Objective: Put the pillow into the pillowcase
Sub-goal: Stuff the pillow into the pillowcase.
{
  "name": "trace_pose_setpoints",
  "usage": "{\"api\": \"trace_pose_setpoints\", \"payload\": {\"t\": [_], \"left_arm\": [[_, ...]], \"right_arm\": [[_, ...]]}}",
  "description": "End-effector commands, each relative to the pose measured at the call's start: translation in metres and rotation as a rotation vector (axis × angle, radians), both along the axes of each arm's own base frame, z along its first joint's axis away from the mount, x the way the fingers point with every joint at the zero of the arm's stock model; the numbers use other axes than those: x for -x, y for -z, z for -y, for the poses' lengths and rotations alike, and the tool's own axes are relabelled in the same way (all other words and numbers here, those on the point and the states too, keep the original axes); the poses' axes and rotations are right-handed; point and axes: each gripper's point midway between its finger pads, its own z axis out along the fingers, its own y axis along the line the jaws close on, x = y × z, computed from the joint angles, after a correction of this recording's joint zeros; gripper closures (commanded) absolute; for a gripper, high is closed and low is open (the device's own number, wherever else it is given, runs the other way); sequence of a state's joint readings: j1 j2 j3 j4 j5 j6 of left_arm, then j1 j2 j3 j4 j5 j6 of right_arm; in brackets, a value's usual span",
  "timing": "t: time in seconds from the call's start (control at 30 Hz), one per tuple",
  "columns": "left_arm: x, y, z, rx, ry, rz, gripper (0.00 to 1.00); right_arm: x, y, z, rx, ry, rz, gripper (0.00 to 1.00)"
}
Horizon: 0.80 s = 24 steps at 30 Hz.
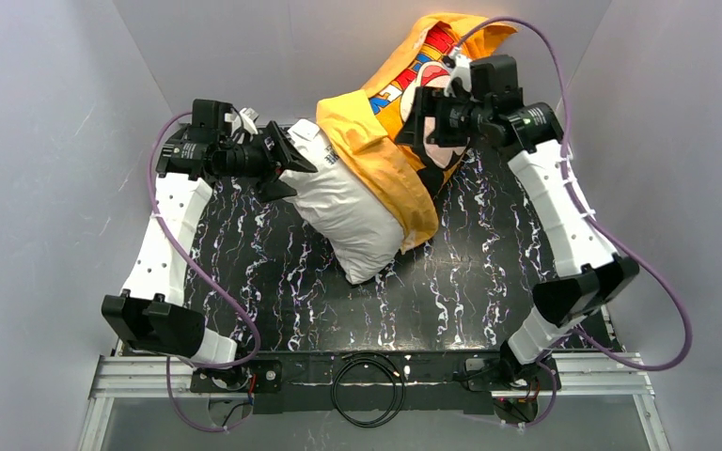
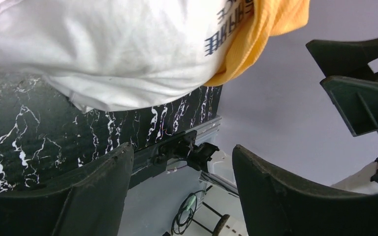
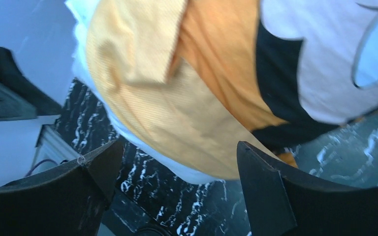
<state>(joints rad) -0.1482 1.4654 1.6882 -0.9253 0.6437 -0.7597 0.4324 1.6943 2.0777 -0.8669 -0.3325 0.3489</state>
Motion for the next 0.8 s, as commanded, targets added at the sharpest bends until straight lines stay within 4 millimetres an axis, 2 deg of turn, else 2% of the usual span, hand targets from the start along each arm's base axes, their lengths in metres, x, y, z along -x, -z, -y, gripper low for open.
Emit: {"api": "trace_pose_setpoints", "payload": {"t": [0.0,0.1,0.17,0.23,0.27,0.3,0.37,0.4,0.47,0.5,0.67,0.77], "left_arm": [[0.014,0.007,-0.015,-0.012,-0.040,-0.048,0.28],[0.018,0.013,-0.015,0.008,-0.035,-0.076,0.26],[0.023,0.020,-0.014,0.022,-0.025,-0.109,0.26],[0.027,0.027,-0.012,0.036,-0.010,-0.137,0.26],[0.029,0.029,-0.012,0.039,-0.004,-0.146,0.26],[0.031,0.033,-0.012,0.037,0.000,-0.152,0.26],[0.031,0.039,-0.012,0.031,0.007,-0.148,0.26],[0.030,0.042,-0.012,0.036,0.010,-0.148,0.26],[0.026,0.050,-0.010,0.044,0.019,-0.155,0.28],[0.024,0.056,-0.010,0.042,0.019,-0.165,0.29],[-0.001,0.079,-0.011,0.009,0.020,-0.191,0.35],[-0.017,0.079,-0.009,0.001,0.034,-0.179,0.38]], "right_arm": [[-0.001,0.043,0.042,0.145,0.098,-0.025,0.05],[0.000,0.100,0.051,0.193,0.064,-0.131,0.03],[0.000,0.130,0.048,0.193,0.027,-0.176,0.03],[-0.002,0.151,0.039,0.165,-0.015,-0.208,0.03],[-0.003,0.157,0.032,0.145,-0.043,-0.220,0.04],[-0.003,0.156,0.023,0.107,-0.085,-0.218,0.10],[-0.002,0.143,0.003,0.019,-0.162,-0.198,0.36],[0.000,0.134,-0.004,-0.017,-0.190,-0.187,0.55],[0.013,0.112,-0.017,-0.083,-0.250,-0.170,0.88],[0.022,0.099,-0.023,-0.113,-0.280,-0.155,0.99],[0.084,0.019,-0.055,-0.252,-0.412,-0.059,0.99],[0.130,-0.029,-0.085,-0.378,-0.512,-0.028,0.99]]}}
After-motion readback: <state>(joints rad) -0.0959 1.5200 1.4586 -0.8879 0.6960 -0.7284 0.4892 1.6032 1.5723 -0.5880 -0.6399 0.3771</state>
